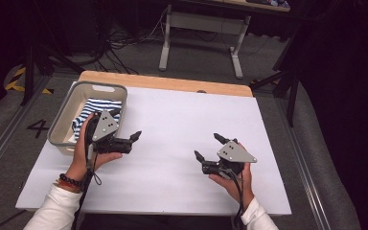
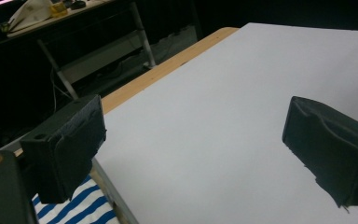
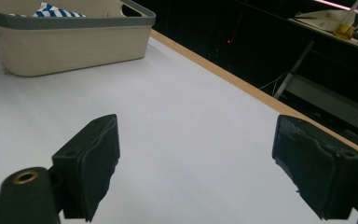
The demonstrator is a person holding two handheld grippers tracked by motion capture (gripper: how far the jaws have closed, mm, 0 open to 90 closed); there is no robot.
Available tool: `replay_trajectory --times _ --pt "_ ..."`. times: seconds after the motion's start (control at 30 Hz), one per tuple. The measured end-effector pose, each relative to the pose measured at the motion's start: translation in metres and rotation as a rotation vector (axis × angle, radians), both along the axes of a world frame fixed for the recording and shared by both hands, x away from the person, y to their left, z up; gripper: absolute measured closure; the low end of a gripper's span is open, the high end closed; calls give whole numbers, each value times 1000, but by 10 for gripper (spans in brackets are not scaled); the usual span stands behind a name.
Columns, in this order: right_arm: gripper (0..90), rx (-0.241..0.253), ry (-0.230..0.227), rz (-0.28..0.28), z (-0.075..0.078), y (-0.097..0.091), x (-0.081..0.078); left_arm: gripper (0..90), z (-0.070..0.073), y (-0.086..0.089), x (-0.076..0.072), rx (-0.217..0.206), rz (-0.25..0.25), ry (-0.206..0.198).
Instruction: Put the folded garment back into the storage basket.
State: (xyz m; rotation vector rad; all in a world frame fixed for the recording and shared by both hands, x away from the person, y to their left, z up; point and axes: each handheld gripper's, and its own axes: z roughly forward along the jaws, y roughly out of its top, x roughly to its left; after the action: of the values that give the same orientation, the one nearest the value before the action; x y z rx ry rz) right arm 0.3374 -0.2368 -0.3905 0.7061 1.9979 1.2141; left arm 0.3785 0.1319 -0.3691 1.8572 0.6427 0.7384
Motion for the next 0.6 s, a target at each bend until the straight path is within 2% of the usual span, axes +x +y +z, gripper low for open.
replay_trajectory --times 0.4,0.47,0.6 --pt "154 -16 -14 -17 3 -8 -4 66 -2 -14 -11 -5 -53 -4" --pt "154 -13 -11 -20 2 -9 -4 66 -3 -15 -12 -18 -61 2" --pt "154 -15 2 -15 -2 -10 -9 65 -6 -19 -17 -11 -76 2"
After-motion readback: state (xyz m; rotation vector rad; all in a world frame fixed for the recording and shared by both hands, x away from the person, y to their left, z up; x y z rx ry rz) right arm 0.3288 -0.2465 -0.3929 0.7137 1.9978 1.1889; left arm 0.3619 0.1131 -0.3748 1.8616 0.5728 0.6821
